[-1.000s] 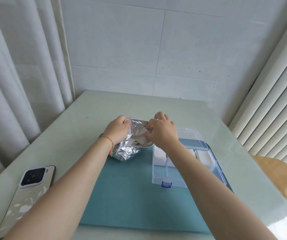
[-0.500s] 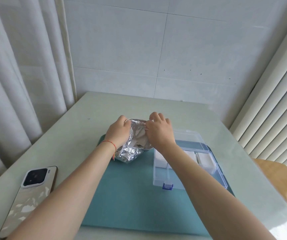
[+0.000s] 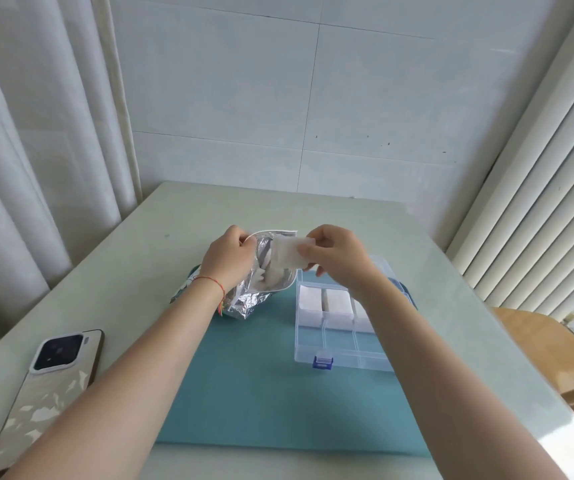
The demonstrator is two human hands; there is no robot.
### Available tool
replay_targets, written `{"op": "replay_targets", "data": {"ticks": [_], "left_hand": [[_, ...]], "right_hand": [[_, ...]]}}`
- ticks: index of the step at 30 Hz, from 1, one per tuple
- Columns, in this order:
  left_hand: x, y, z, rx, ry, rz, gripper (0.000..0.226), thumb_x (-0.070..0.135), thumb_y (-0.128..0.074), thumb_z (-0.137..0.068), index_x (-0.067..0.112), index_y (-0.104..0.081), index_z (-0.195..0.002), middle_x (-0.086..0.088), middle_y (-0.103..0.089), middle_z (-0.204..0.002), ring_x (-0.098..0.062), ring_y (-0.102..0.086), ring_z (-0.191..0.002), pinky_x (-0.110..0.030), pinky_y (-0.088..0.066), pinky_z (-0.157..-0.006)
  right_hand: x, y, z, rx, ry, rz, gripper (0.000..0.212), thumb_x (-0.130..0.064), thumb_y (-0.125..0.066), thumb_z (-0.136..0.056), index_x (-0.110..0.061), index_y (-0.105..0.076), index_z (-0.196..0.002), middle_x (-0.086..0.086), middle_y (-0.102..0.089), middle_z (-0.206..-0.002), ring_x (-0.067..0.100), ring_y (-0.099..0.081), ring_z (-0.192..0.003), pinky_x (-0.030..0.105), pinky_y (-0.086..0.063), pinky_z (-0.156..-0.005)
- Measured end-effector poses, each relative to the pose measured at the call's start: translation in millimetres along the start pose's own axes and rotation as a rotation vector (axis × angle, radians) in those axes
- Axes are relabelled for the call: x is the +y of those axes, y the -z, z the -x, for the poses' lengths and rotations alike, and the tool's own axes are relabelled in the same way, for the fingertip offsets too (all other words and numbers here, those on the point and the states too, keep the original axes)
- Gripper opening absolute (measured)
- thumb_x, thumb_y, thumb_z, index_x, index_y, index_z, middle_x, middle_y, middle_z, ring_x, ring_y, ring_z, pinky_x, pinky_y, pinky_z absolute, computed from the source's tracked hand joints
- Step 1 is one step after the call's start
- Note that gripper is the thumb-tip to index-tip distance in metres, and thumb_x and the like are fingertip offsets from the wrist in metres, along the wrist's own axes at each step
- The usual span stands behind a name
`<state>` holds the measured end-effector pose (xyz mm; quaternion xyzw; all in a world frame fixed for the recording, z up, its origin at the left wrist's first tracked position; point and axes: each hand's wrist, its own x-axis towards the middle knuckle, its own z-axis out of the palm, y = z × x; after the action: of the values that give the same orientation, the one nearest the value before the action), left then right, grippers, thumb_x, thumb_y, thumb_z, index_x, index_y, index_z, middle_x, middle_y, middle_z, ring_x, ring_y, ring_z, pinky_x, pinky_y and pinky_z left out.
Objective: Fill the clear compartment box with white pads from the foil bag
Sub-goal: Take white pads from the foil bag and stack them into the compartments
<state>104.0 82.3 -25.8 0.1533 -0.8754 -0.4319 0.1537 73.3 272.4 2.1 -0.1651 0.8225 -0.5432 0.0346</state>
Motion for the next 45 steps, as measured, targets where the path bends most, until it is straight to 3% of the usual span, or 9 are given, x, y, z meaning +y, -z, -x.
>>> {"op": "replay_targets", "data": {"ticks": [6,9,15,19,27,31,35,39,45], "left_hand": [[13.9,-0.3,15.5,0.054,-0.125,0.123,0.022,0.032,-0.062,-0.087,0.019,-0.059,-0.105,0.008,-0.060,-0.105,-0.010,-0.055,-0.101,-0.024,-0.039,-0.083],[29.1,-2.0,32.0,0.230,-0.180,0.311,0.008,0.022,-0.060,-0.085,0.017,-0.065,-0.081,0.007,-0.067,-0.084,-0.004,-0.058,-0.081,-0.022,-0.042,-0.073],[56.3,-24.1,49.7,-0.062,-0.033,0.765,0.025,0.031,-0.064,-0.084,0.007,-0.069,-0.087,-0.003,-0.069,-0.075,-0.017,-0.065,-0.068,-0.027,-0.050,-0.060],[62.4,-34.8,47.8,-0.095,0.034,0.920,0.019,0.013,-0.055,-0.096,0.003,-0.070,-0.092,-0.009,-0.067,-0.078,-0.014,-0.063,-0.062,-0.021,-0.049,-0.055],[66.0,-41.9,40.6,-0.116,0.082,0.838,0.016,0.007,-0.057,-0.093,0.005,-0.070,-0.083,-0.009,-0.065,-0.066,-0.013,-0.061,-0.055,-0.020,-0.050,-0.053],[65.1,-38.0,37.6,-0.107,0.090,0.852,0.015,0.010,-0.062,-0.091,0.006,-0.068,-0.078,-0.008,-0.065,-0.064,-0.014,-0.061,-0.055,-0.021,-0.051,-0.053],[61.6,-31.0,36.4,-0.129,0.079,0.835,0.016,0.009,-0.064,-0.091,0.006,-0.063,-0.075,-0.010,-0.068,-0.069,-0.021,-0.066,-0.065,-0.032,-0.058,-0.064],[63.2,-27.8,40.4,-0.275,0.079,0.822,0.012,0.008,-0.062,-0.091,0.008,-0.059,-0.080,-0.010,-0.067,-0.072,-0.021,-0.067,-0.063,-0.033,-0.060,-0.063],[54.8,-21.6,40.4,-0.385,0.100,0.896,0.016,0.011,-0.053,-0.096,0.004,-0.068,-0.098,-0.013,-0.072,-0.084,-0.024,-0.070,-0.074,-0.032,-0.060,-0.072]], "right_hand": [[2.3,20.2,6.8,0.011,-0.052,-0.264,0.006,-0.003,-0.065,-0.088,-0.004,-0.059,-0.089,0.013,-0.067,-0.074,0.024,-0.064,-0.057,0.030,-0.049,-0.053],[1.3,29.9,10.0,-0.004,-0.078,-0.478,0.007,-0.001,-0.063,-0.090,-0.005,-0.057,-0.088,0.011,-0.065,-0.071,0.023,-0.063,-0.057,0.027,-0.052,-0.053],[0.6,37.9,13.7,-0.080,-0.132,-0.825,0.008,0.000,-0.059,-0.091,-0.006,-0.054,-0.088,0.010,-0.065,-0.073,0.021,-0.065,-0.061,0.023,-0.054,-0.057],[6.1,40.2,13.4,-0.106,-0.106,-0.705,0.012,0.003,-0.058,-0.090,-0.008,-0.055,-0.094,0.012,-0.067,-0.075,0.025,-0.066,-0.062,0.027,-0.055,-0.057],[12.2,40.2,11.7,-0.145,0.106,-0.278,0.027,-0.006,-0.065,-0.090,-0.015,-0.060,-0.115,0.017,-0.067,-0.093,0.029,-0.069,-0.074,0.041,-0.058,-0.070],[14.6,45.1,10.3,-0.088,0.122,-0.301,0.005,-0.011,-0.065,-0.092,-0.011,-0.066,-0.096,0.011,-0.068,-0.089,0.021,-0.066,-0.082,0.039,-0.057,-0.079],[14.4,56.7,11.5,-0.143,0.092,-0.489,0.008,-0.018,-0.067,-0.086,-0.011,-0.069,-0.084,0.006,-0.064,-0.081,0.018,-0.058,-0.077,0.029,-0.048,-0.072],[10.9,55.3,15.5,-0.272,0.053,-0.517,0.014,-0.018,-0.066,-0.078,-0.007,-0.068,-0.086,0.006,-0.067,-0.082,0.017,-0.060,-0.075,0.027,-0.049,-0.071],[16.6,48.3,13.8,-0.259,-0.031,-0.475,0.019,-0.017,-0.071,-0.081,-0.004,-0.065,-0.094,0.015,-0.060,-0.093,0.026,-0.051,-0.086,0.037,-0.042,-0.078]]}}
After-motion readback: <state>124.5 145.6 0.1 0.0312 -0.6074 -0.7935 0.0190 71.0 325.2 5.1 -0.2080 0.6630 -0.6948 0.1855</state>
